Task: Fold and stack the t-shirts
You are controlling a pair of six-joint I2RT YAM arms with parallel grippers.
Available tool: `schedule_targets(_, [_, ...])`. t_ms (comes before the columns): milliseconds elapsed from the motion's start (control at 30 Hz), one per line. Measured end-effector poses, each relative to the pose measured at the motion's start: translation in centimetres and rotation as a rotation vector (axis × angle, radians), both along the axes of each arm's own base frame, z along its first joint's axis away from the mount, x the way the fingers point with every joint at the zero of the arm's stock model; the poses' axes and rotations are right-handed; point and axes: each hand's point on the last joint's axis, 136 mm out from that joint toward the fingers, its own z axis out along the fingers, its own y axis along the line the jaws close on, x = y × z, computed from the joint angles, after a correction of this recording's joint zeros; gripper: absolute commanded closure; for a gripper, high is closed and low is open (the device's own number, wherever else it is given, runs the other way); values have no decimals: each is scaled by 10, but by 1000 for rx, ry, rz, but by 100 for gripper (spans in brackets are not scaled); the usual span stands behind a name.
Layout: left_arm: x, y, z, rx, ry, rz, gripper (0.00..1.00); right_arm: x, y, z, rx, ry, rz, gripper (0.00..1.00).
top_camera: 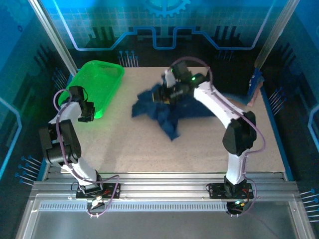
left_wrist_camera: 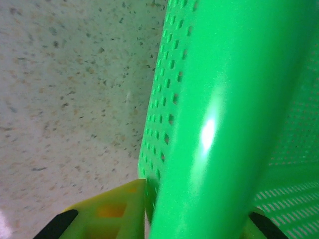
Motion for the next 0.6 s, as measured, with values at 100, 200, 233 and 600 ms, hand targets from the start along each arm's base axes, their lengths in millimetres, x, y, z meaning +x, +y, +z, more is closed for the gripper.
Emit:
schedule_targets(100, [14, 5, -1, 1, -10, 6, 95, -24, -24, -44, -97, 116, -1, 0])
schedule_targets(200, [27, 9, 2, 0, -29, 18, 95, -21, -51, -13, -103, 33, -26, 0])
schedule_targets(233, [29, 10, 1, -2, -31, 24, 95, -20, -60, 3, -98, -6, -37, 0])
schedule_targets(600, [47, 17, -9, -24, 2, 58, 95, -81, -200, 72, -132, -192, -316, 0])
